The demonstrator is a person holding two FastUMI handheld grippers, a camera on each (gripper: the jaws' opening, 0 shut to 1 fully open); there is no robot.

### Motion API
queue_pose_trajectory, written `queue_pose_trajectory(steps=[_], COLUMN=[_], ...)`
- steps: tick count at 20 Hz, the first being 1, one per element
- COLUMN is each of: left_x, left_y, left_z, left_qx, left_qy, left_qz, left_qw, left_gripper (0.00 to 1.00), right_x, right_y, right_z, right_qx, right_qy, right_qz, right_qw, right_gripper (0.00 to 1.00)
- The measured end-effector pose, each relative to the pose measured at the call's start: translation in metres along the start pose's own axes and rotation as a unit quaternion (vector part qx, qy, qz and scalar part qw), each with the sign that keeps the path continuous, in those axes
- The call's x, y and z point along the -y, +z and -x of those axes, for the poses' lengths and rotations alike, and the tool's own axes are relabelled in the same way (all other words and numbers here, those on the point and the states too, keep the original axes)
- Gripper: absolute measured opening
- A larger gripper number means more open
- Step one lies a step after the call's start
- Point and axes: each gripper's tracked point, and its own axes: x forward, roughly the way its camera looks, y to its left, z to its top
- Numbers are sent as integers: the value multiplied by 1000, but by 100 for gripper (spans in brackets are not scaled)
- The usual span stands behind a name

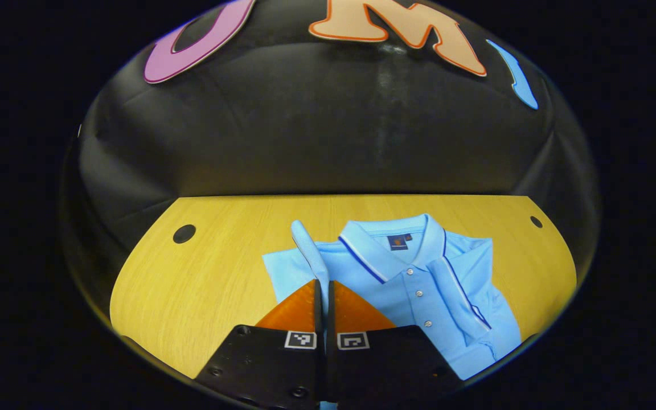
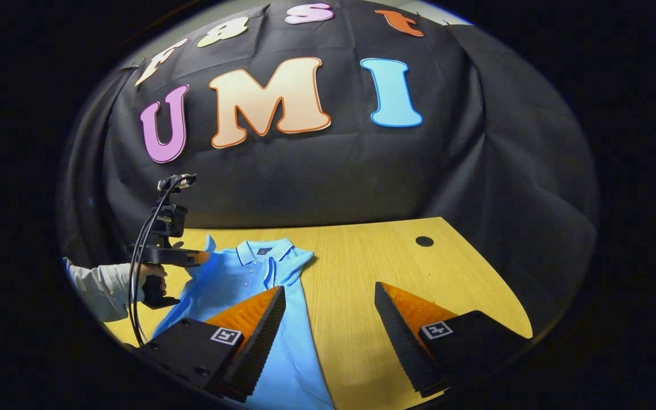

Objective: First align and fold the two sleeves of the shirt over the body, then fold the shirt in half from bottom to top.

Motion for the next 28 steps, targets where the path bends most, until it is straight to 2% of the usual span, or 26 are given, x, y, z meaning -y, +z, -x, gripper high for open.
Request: queue_pose_trajectory(steps=[5, 9, 10, 11, 12, 13, 14, 15, 17, 18, 19, 23, 26, 28], left_x=[42, 67, 72, 74, 77, 87, 99, 102, 89, 85, 80, 42, 16, -3], left_y=[-12, -29, -32, -31, -30, -29, -26, -21, -11, 5, 13, 36, 35, 24], left_z=[-7, -13, -13, -12, -9, -2, 5, 18, 29, 53, 71, 148, 200, 232], left_qx=[-19, -40, -43, -39, -34, -35, -31, -20, 19, 44, 65, 142, 185, 189], left_qy=[-13, -19, -21, -23, -28, -53, -86, -94, -80, -80, -77, -40, -27, -21], left_qz=[-8, -23, -25, -24, -20, -6, 8, 14, 14, 21, 25, 16, 14, 23], left_qw=[1000, 999, 999, 999, 999, 998, 996, 995, 996, 996, 995, 989, 982, 981], left_gripper=[0, 0, 0, 0, 0, 1, 5, 37, 100, 93, 97, 96, 95, 95], right_x=[24, 30, 31, 30, 30, 28, 26, 24, 17, 12, 7, -16, -30, -38], right_y=[-4, -6, -5, -6, -5, -4, -1, 1, 6, 9, 9, 12, 5, 1], right_z=[2, -2, -4, -6, -10, -12, -15, -17, -21, -22, -22, -5, 8, 24], right_qx=[-6, -12, -13, -15, -16, -15, -12, -7, 6, 11, 13, 35, 44, 47], right_qy=[-10, -1, 4, 9, 15, 22, 30, 37, 49, 56, 61, 74, 73, 70], right_qz=[-8, -11, -13, -15, -16, -17, -19, -21, -21, -22, -23, -5, 11, 14], right_qw=[1000, 1000, 1000, 1000, 1000, 999, 999, 999, 999, 998, 998, 997, 996, 996], right_gripper=[94, 94, 98, 94, 94, 98, 98, 93, 98, 98, 98, 98, 98, 98])
